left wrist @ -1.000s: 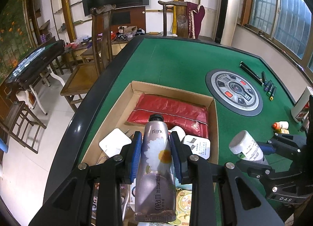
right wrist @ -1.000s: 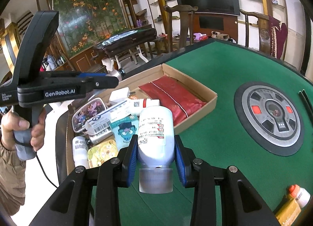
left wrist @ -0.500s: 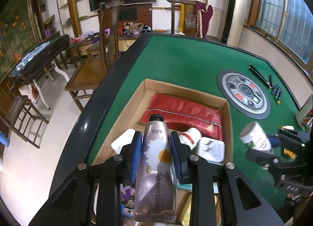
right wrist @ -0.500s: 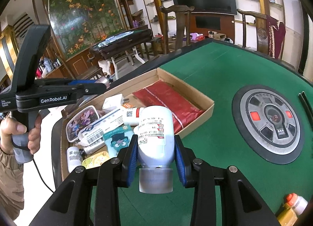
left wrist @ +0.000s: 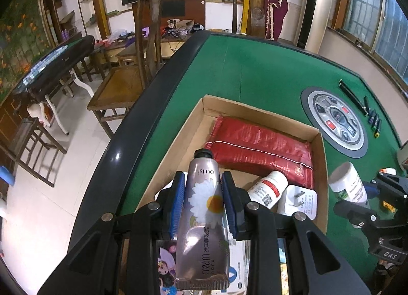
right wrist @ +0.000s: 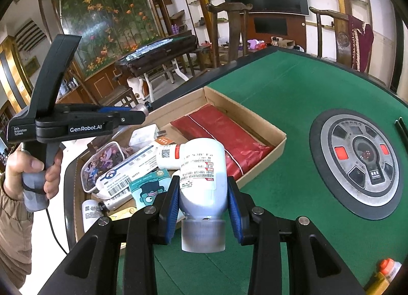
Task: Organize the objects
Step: 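Hold the cream tube over the box with the left tool while the right tool brings the bottle over it, then release the cream tube into the box with the left tool while the right tool releases the bottle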
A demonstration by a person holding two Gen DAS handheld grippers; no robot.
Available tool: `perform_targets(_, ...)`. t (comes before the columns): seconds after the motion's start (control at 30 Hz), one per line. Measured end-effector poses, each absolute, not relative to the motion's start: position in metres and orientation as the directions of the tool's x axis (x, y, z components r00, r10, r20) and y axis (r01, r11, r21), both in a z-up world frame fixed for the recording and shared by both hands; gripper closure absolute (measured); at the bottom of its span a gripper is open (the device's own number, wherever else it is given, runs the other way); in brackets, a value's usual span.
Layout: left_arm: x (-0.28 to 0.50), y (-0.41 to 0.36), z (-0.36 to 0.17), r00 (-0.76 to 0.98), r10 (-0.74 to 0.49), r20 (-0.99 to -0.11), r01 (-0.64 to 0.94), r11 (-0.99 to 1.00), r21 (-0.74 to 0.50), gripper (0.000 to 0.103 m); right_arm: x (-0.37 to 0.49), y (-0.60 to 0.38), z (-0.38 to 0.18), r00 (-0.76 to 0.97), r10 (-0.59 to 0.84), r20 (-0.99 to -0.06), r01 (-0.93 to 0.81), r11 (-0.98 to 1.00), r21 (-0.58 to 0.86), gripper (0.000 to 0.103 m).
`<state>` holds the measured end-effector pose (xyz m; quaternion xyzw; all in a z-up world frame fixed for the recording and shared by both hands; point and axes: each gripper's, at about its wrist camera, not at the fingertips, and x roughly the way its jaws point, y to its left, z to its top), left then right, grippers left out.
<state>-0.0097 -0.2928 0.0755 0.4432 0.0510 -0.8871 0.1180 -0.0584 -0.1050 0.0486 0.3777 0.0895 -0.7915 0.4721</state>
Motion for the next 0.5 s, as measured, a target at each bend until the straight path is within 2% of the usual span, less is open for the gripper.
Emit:
perform_targets(0.27, -0.022, -0.276, 0.076, -0.572, -0.217, -0.791, 0.225, -0.969, 0.103, 0.074, -0.069, -0.114, 0.054, -0.284, -0.668, -0.688, 0.809, -0.552, 0.202, 0.066)
perform_targets(0.5, -0.024, -0.277, 0.078, -0.57, -0.222, -0.791, 0.21, -0.97, 0.121, 0.075, -0.074, -0.131, 0.066, -0.289, -0.669, -0.685, 0.818, -0.544, 0.187, 0.066)
